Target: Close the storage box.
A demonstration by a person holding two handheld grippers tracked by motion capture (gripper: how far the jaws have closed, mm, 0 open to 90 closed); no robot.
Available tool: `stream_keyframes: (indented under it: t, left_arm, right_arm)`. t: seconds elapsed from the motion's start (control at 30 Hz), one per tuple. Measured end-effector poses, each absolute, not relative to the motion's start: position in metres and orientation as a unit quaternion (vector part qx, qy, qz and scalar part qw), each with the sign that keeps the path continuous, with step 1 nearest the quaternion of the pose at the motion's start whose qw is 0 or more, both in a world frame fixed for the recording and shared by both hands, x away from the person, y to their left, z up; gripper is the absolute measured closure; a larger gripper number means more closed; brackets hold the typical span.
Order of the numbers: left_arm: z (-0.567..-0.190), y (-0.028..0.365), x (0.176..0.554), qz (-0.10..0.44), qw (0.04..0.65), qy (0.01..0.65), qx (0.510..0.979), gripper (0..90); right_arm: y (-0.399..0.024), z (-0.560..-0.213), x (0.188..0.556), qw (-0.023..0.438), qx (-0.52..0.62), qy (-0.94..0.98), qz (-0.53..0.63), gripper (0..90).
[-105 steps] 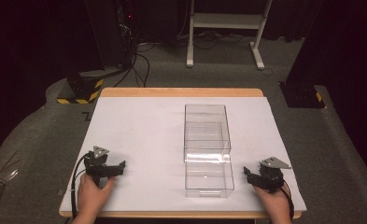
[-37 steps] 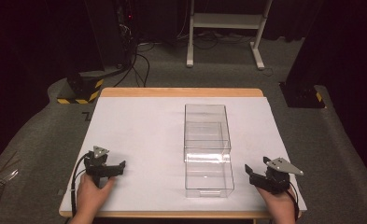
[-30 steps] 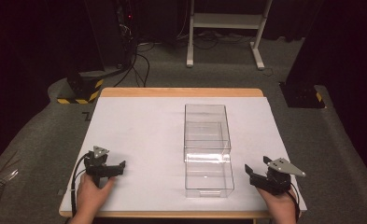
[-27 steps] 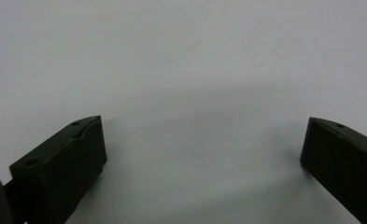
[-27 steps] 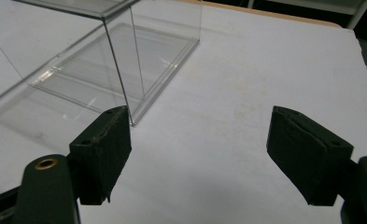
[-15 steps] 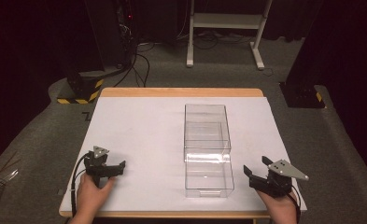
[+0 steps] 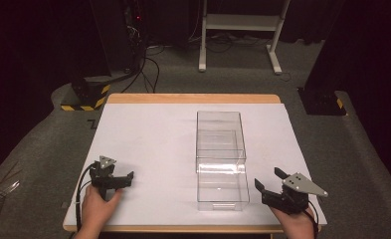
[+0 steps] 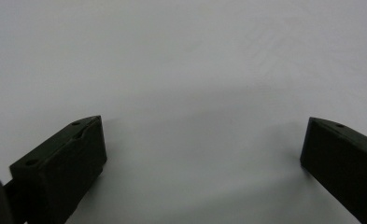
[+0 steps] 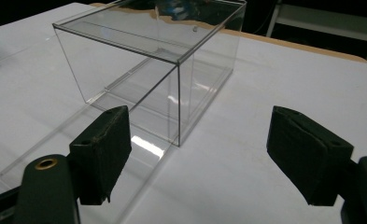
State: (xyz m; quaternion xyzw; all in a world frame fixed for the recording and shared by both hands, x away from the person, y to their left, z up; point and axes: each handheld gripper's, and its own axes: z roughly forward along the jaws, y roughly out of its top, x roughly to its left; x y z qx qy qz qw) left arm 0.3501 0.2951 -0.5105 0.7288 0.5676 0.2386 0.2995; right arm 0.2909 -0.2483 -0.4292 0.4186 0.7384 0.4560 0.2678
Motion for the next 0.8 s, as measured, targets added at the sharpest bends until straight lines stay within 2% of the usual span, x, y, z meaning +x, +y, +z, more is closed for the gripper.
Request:
stream_keyframes:
  t: [0.8]
  left_arm:
    - [-0.510, 0.295, 0.350, 0.239, 0.298, 0.568, 0.729, 0.4]
  right_arm:
    - [-0.235, -0.427, 0.262, 0.232, 0.391, 0.742, 0.493, 20.7]
